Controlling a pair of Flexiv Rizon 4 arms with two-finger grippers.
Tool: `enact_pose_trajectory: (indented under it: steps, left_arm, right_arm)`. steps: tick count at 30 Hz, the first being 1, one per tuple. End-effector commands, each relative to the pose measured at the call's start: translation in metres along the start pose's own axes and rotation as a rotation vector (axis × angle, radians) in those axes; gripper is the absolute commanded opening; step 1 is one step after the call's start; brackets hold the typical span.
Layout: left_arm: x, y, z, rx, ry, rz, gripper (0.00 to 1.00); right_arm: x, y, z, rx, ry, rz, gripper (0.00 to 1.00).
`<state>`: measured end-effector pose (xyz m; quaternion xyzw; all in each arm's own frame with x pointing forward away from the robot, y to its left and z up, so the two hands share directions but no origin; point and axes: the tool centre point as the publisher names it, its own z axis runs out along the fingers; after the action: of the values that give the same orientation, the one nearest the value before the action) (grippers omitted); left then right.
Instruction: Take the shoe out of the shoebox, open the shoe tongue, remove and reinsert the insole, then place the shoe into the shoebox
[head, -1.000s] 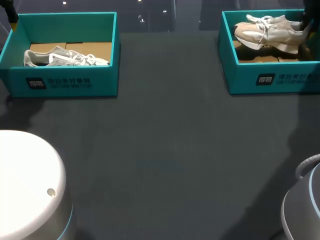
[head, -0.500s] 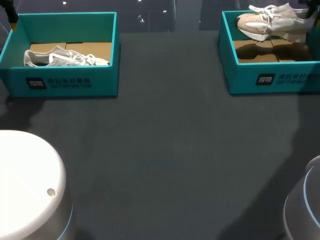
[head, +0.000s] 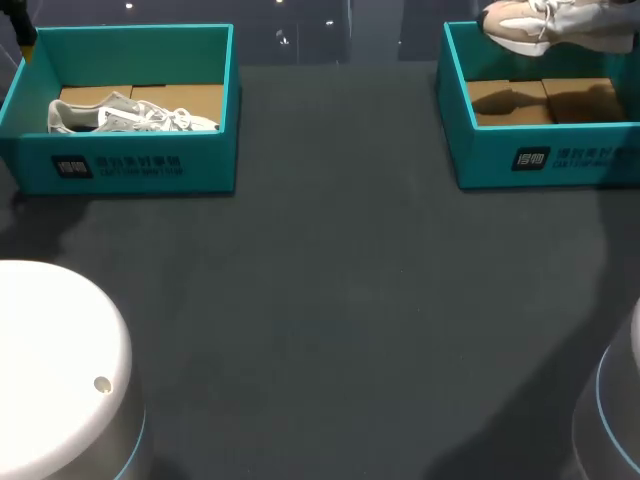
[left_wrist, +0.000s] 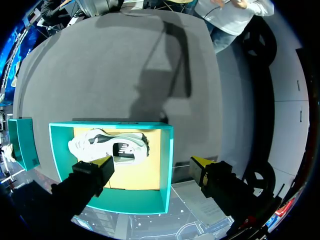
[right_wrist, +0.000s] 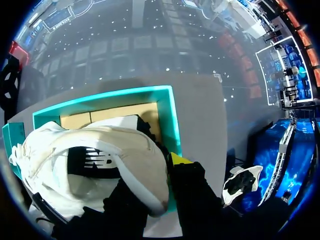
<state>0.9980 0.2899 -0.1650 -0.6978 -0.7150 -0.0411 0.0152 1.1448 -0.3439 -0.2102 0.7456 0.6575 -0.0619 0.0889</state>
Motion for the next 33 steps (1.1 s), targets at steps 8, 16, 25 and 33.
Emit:
enact_pose_trajectory:
  steps: [8,16,25,33]
  left_arm:
    - [0.0,0.0,-0.001,0.001,0.002,0.001,1.0]
    - [0.0,0.0,-0.001,0.001,0.002,0.001,1.0]
    - [0.0,0.0,-0.001,0.001,0.002,0.001,1.0]
    - [0.0,0.0,-0.001,0.001,0.002,0.001,1.0]
  right_arm:
    - [0.007,-0.064,-0.09,-0.096,-0.058,0.002,0.0]
    - [0.012,-0.111,-0.123,-0.104,-0.06,-0.011,0.0]
    - [0.043,-0.178,-0.149,-0.124,-0.092,-0.011,0.0]
    - [0.087,-0.252,-0.158,-0.141,-0.097,-0.013,0.0]
